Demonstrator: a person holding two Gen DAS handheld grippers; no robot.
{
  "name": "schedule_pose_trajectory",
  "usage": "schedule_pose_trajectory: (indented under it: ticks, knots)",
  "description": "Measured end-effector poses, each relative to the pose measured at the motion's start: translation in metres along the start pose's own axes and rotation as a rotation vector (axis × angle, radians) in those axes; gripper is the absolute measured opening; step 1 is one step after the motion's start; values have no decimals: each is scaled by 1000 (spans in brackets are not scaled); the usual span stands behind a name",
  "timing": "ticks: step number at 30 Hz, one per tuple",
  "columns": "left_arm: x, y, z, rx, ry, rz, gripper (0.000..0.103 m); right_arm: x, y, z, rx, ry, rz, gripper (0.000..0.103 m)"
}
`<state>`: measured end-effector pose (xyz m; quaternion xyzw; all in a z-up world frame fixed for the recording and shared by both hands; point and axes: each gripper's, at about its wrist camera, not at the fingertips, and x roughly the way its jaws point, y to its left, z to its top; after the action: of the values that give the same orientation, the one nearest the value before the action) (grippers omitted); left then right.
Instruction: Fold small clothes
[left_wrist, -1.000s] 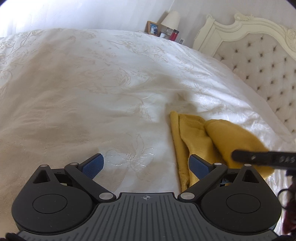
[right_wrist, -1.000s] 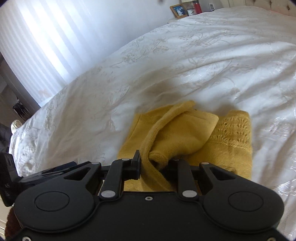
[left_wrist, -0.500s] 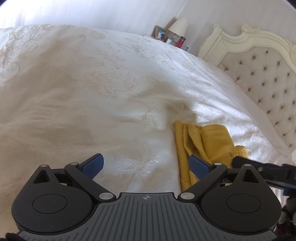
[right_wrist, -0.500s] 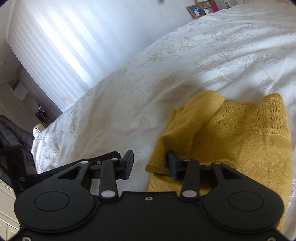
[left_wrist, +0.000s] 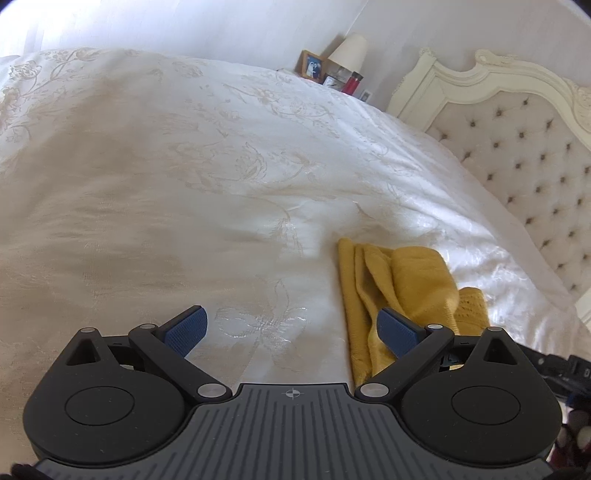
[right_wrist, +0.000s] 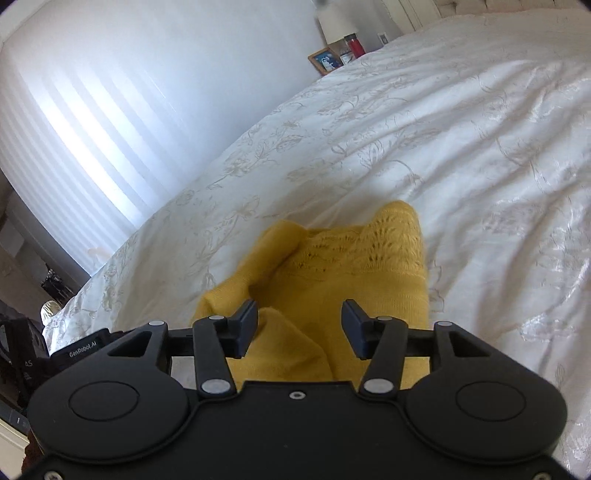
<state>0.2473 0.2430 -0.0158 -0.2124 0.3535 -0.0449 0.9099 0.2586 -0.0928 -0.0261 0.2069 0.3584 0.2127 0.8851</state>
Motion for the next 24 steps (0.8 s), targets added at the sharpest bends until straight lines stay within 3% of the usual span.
schedule_pose_trajectory:
  ticks: [2,5,10,13,20,24]
  knots:
    - [-1,-1,-1,8,-3,-3,100,4,-2,-6,12,9,39,60]
    - [-1,-3,-1,16,-9,-7,100,14,1,-19,42,83,176,62]
    - [0,-5,-1,28,-7,-7,100,21,56,-45,-184,278,351,61]
    - [-1,-6,-1,38,-13,-5,100,5,63,-43,-268,189,266,61]
    - [-5,-10,-2,72,-25,6,100,-2,41,-15,-515,-70,-86,62]
    - [-1,-10,-3,63,-12,-7,100,11,40,-6,-633,-132,-235,62]
